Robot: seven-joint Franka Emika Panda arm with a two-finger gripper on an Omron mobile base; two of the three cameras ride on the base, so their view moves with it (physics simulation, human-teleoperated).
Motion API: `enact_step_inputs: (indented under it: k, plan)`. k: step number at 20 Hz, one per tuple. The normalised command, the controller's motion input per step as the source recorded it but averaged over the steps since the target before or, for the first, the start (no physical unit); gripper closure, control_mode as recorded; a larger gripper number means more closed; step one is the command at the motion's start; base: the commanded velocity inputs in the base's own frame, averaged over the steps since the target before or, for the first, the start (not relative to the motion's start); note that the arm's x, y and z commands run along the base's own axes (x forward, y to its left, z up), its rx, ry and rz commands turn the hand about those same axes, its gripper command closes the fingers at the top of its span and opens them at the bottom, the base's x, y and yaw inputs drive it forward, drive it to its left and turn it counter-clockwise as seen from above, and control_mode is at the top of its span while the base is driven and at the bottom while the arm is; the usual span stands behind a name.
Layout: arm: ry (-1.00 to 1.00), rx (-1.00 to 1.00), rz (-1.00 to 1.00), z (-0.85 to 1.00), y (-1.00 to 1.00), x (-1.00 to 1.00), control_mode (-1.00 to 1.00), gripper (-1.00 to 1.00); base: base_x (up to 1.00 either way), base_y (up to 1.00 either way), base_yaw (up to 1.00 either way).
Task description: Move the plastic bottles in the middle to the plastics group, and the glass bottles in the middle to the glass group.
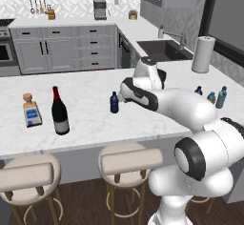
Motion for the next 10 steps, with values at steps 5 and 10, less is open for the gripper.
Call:
enact_step_inputs:
  k: [5, 10]
  plan:
    - [-0.04, 0.04, 0.00, -0.23, 0.02, 0.15, -1.00, -1.00, 0.00, 0.00, 0.00]
    - [-0.07, 0.00, 0.00, -0.28, 0.03, 0.07, -1.00, -1.00, 0.00, 0.00, 0.00]
